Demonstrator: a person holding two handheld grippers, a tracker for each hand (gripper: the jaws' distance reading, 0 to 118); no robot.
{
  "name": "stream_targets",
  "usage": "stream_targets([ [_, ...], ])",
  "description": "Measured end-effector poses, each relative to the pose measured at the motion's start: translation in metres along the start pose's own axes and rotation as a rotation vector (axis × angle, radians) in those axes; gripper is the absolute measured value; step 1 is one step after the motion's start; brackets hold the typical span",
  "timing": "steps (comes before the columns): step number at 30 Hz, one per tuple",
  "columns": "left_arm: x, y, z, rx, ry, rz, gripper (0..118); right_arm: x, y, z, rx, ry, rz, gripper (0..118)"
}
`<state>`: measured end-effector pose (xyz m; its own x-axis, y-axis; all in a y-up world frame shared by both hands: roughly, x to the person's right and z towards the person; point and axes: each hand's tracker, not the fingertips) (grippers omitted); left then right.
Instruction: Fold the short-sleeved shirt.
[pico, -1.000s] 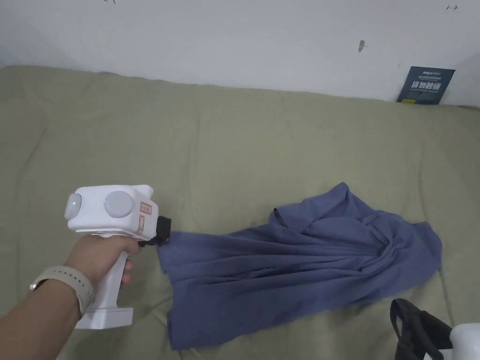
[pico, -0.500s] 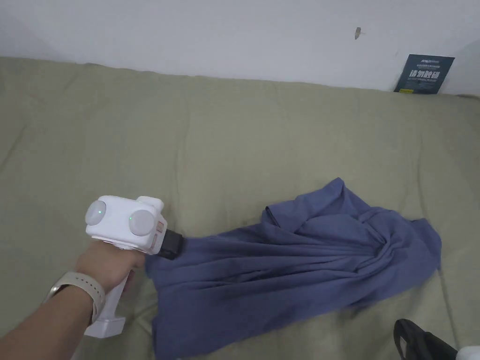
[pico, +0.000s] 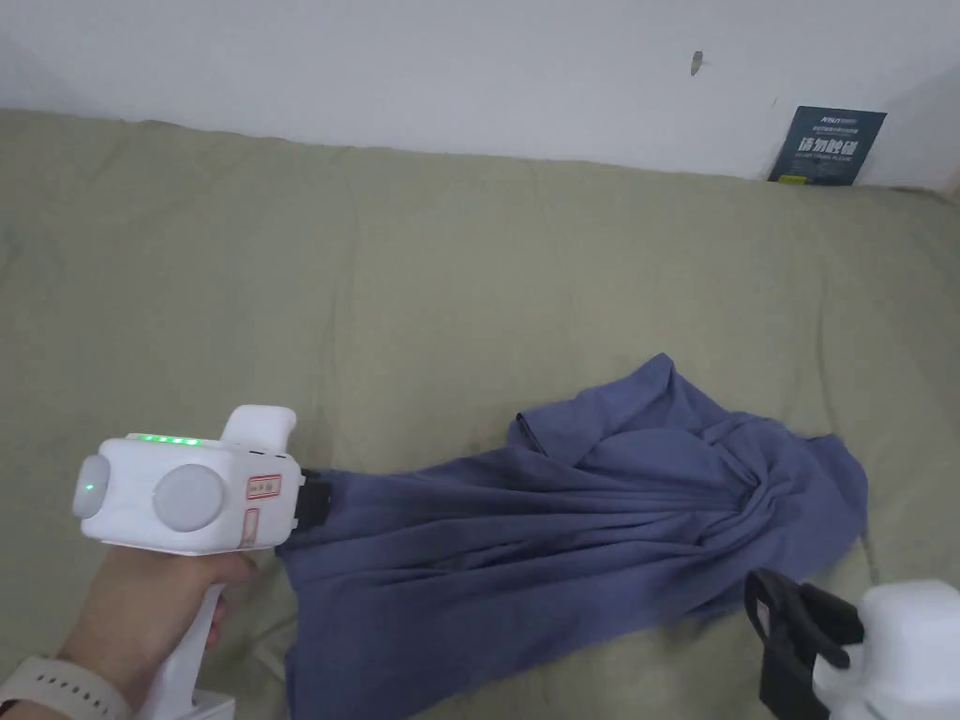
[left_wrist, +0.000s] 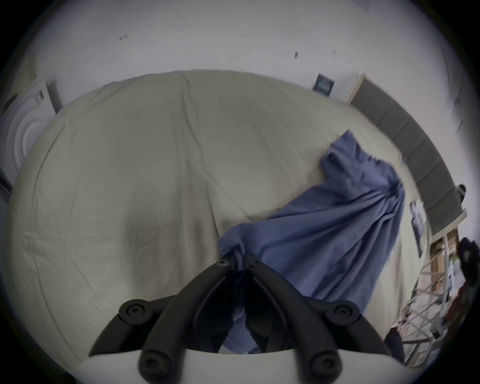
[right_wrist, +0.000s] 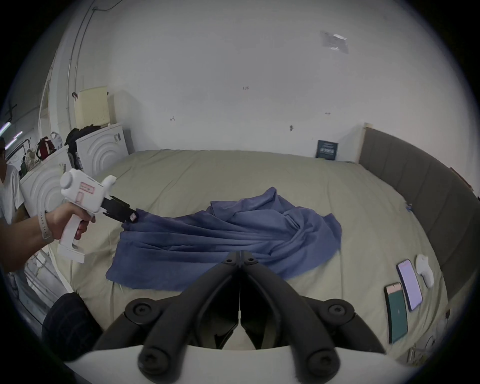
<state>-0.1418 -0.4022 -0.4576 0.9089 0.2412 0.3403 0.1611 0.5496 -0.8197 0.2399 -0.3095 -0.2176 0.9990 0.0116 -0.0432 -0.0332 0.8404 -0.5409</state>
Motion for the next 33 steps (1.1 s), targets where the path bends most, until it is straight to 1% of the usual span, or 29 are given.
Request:
stream_targets([
  [1, 0.003, -0.002, 0.005, 0.007, -0.002, 0.001, 6, 0.008, 0.010, -0.015, -0.035, 0.036, -0.005, 1],
  [2, 0.001, -0.003, 0.005, 0.006, -0.010, 0.003, 6, 0.017, 0.020, -0.029, -0.042, 0.040, -0.011, 1],
  [3, 0.000, -0.004, 0.003, 0.000, -0.034, 0.002, 6, 0.022, 0.031, -0.046, -0.064, 0.025, 0.015, 1],
  [4, -0.001, -0.006, 0.002, 0.002, -0.040, -0.002, 6, 0.024, 0.041, -0.062, -0.095, -0.003, 0.080, 1],
  [5, 0.000, -0.008, 0.001, 0.003, -0.039, -0.007, 6, 0.025, 0.052, -0.081, -0.117, -0.016, 0.181, 1],
  [6, 0.000, -0.008, -0.001, 0.005, -0.039, -0.014, 6, 0.028, 0.062, -0.099, -0.130, -0.008, 0.248, 1],
  [7, -0.001, -0.008, -0.002, 0.009, -0.045, -0.018, 6, 0.031, 0.073, -0.119, -0.162, 0.011, 0.286, 1],
  [9, 0.000, -0.007, -0.002, 0.030, -0.051, -0.023, 6, 0.041, 0.098, -0.160, -0.240, 0.048, 0.298, 1],
  [11, 0.000, -0.006, 0.001, 0.053, -0.060, -0.029, 6, 0.053, 0.116, -0.201, -0.311, 0.105, 0.287, 1],
  [12, 0.000, -0.005, 0.002, 0.062, -0.065, -0.028, 6, 0.057, 0.123, -0.222, -0.346, 0.109, 0.296, 2],
  [13, 0.000, -0.005, 0.004, 0.063, -0.073, -0.025, 6, 0.058, 0.128, -0.240, -0.373, 0.099, 0.327, 4],
  [15, -0.001, -0.007, 0.007, 0.079, -0.085, -0.031, 6, 0.061, 0.133, -0.275, -0.408, 0.068, 0.425, 11],
  [16, -0.002, -0.008, 0.009, 0.088, -0.084, -0.030, 6, 0.060, 0.135, -0.291, -0.438, 0.054, 0.464, 11],
  [17, -0.004, -0.009, 0.010, 0.092, -0.093, -0.026, 6, 0.059, 0.137, -0.303, -0.455, 0.046, 0.473, 13],
  [18, -0.005, -0.011, 0.010, 0.099, -0.110, -0.018, 6, 0.058, 0.137, -0.314, -0.465, 0.050, 0.484, 20],
  [19, -0.006, -0.013, 0.010, 0.104, -0.117, -0.010, 6, 0.056, 0.137, -0.323, -0.473, 0.067, 0.500, 35],
  [20, -0.006, -0.014, 0.011, 0.103, -0.124, -0.007, 6, 0.053, 0.137, -0.333, -0.498, 0.101, 0.521, 64],
  [21, -0.007, -0.016, 0.010, 0.100, -0.130, -0.009, 6, 0.050, 0.137, -0.343, -0.539, 0.120, 0.542, 104],
  [22, -0.007, -0.017, 0.010, 0.100, -0.132, -0.017, 6, 0.048, 0.136, -0.348, -0.572, 0.151, 0.565, 118],
  [23, -0.006, -0.018, 0.010, 0.101, -0.129, -0.032, 6, 0.044, 0.136, -0.352, -0.577, 0.210, 0.583, 118],
  [24, -0.006, -0.018, 0.011, 0.102, -0.122, -0.046, 6, 0.039, 0.137, -0.352, -0.519, 0.291, 0.602, 118],
  [25, -0.006, -0.018, 0.011, 0.105, -0.121, -0.051, 6, 0.034, 0.136, -0.354, -0.530, 0.321, 0.628, 118],
  [26, -0.006, -0.018, 0.011, 0.106, -0.123, -0.050, 6, 0.029, 0.133, -0.359, -0.546, 0.332, 0.670, 118],
  [27, -0.007, -0.018, 0.010, 0.107, -0.130, -0.048, 6, 0.026, 0.131, -0.366, -0.551, 0.309, 0.701, 118],
  [28, -0.008, -0.017, 0.010, 0.108, -0.132, -0.045, 6, 0.025, 0.129, -0.371, -0.545, 0.275, 0.703, 118],
  [29, -0.009, -0.017, 0.009, 0.110, -0.131, -0.045, 6, 0.025, 0.128, -0.376, -0.546, 0.280, 0.691, 118],
  [30, -0.010, -0.016, 0.008, 0.110, -0.131, -0.045, 6, 0.027, 0.127, -0.383, -0.546, 0.288, 0.672, 118],
  [32, -0.012, -0.017, 0.005, 0.108, -0.130, -0.041, 6, 0.034, 0.121, -0.391, -0.536, 0.280, 0.601, 118],
  [33, -0.013, -0.017, 0.003, 0.106, -0.127, -0.038, 6, 0.037, 0.115, -0.393, -0.537, 0.264, 0.599, 118],
])
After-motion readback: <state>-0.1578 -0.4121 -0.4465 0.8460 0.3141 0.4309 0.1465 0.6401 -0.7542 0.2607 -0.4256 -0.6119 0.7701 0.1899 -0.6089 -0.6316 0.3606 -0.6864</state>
